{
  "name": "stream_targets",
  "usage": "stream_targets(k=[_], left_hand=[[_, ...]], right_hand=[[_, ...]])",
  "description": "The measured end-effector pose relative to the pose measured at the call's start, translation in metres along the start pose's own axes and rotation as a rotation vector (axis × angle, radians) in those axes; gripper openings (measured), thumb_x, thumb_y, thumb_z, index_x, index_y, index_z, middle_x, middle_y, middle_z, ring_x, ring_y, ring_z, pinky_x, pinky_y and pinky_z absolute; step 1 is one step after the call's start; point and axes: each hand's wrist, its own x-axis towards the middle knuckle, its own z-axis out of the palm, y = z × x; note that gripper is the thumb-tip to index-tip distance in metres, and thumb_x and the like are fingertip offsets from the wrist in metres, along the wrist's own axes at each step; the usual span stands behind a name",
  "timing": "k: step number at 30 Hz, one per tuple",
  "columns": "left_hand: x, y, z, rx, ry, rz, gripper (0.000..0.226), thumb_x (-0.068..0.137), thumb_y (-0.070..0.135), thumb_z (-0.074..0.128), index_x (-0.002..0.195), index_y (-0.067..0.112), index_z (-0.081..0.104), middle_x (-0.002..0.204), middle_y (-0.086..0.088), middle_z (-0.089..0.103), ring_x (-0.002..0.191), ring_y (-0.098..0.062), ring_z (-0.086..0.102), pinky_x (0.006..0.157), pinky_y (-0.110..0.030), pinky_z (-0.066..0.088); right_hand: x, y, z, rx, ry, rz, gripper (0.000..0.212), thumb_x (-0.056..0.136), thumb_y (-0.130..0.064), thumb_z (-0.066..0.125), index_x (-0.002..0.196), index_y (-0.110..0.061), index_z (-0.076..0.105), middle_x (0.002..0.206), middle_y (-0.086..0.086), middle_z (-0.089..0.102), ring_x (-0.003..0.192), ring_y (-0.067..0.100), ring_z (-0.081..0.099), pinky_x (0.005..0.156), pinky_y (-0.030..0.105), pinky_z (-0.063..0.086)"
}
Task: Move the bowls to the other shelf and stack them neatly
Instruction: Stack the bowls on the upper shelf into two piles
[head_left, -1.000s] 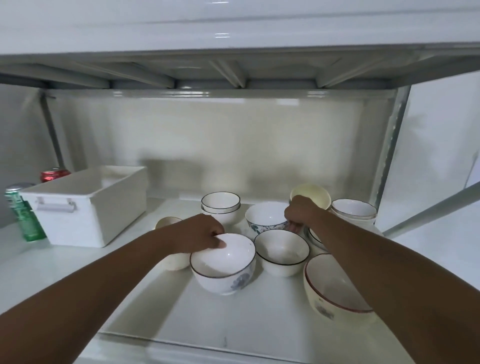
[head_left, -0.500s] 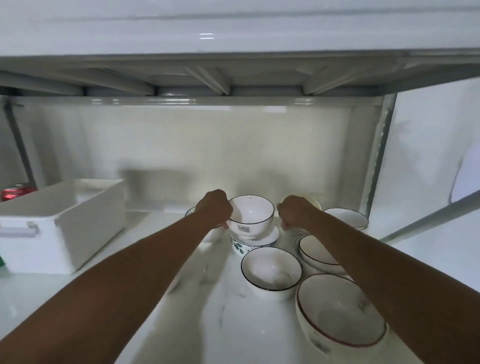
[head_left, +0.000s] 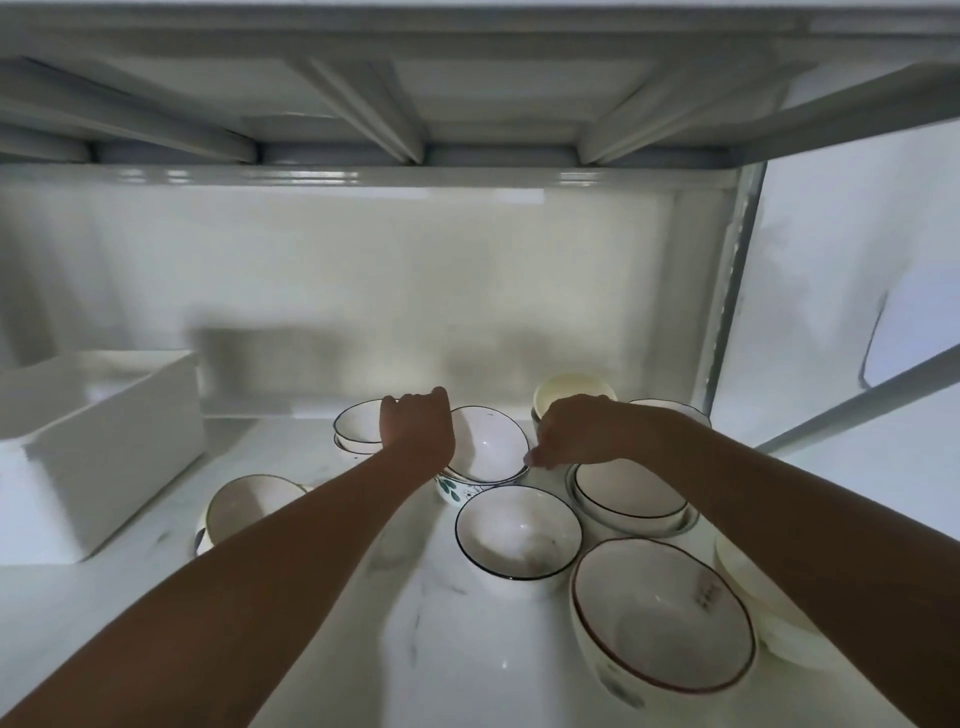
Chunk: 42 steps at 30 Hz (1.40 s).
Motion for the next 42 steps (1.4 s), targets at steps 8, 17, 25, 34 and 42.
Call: stream_targets(k=[8, 17, 25, 34, 42], left_hand=[[-0.004, -0.001, 0.004, 0.104, -0.026, 0.07, 0.022, 0.088, 0.022, 0.053, 0.109, 0.023, 0.062, 0.105, 0.004, 0.067, 0.106, -0.018, 0.061, 0.096, -0.032, 0.032], [-0.011, 0.008, -0.007, 0.164, -0.03, 0.095, 0.025, 0.086, 0.013, 0.047, 0.105, 0.019, 0.062, 0.106, 0.001, 0.066, 0.105, -0.02, 0.062, 0.1, -0.032, 0.031], [-0.012, -0.007, -0.013, 0.064, 0.0, 0.108, 0.027, 0.095, 0.031, 0.04, 0.107, 0.021, 0.062, 0.108, 0.0, 0.068, 0.106, -0.022, 0.058, 0.091, -0.035, 0.033], [-0.05, -0.127, -0.071, -0.223, -0.015, -0.099, 0.027, 0.091, 0.042, 0.055, 0.111, 0.026, 0.064, 0.121, 0.001, 0.064, 0.117, -0.024, 0.055, 0.097, -0.033, 0.041], [-0.091, -0.21, -0.068, -0.61, -0.645, -0.339, 0.046, 0.087, 0.054, 0.06, 0.11, 0.014, 0.06, 0.103, -0.007, 0.063, 0.081, -0.024, 0.062, 0.065, -0.027, 0.05]], right_hand=[[-0.005, -0.014, 0.017, -0.184, -0.065, -0.112, 0.049, 0.086, -0.061, 0.059, 0.07, -0.014, 0.059, 0.083, -0.001, 0.052, 0.107, 0.027, 0.046, 0.081, 0.038, 0.029], [-0.008, -0.019, 0.031, -0.199, 0.023, -0.165, 0.048, 0.085, -0.047, 0.067, 0.058, -0.017, 0.04, 0.086, 0.005, 0.058, 0.094, 0.026, 0.051, 0.078, 0.037, 0.026], [-0.011, -0.023, 0.035, -0.186, 0.091, -0.156, 0.039, 0.087, -0.039, 0.066, 0.064, -0.015, 0.045, 0.09, 0.002, 0.057, 0.096, 0.023, 0.05, 0.078, 0.037, 0.025], [-0.01, -0.039, 0.036, -0.092, 0.073, -0.129, 0.028, 0.083, -0.042, 0.071, 0.077, -0.015, 0.065, 0.068, -0.005, 0.047, 0.082, 0.02, 0.052, 0.073, 0.029, 0.038], [-0.013, -0.08, 0.032, -0.038, 0.067, -0.007, 0.035, 0.079, -0.027, 0.07, 0.058, -0.015, 0.044, 0.058, -0.001, 0.048, 0.066, 0.021, 0.055, 0.053, 0.026, 0.038]])
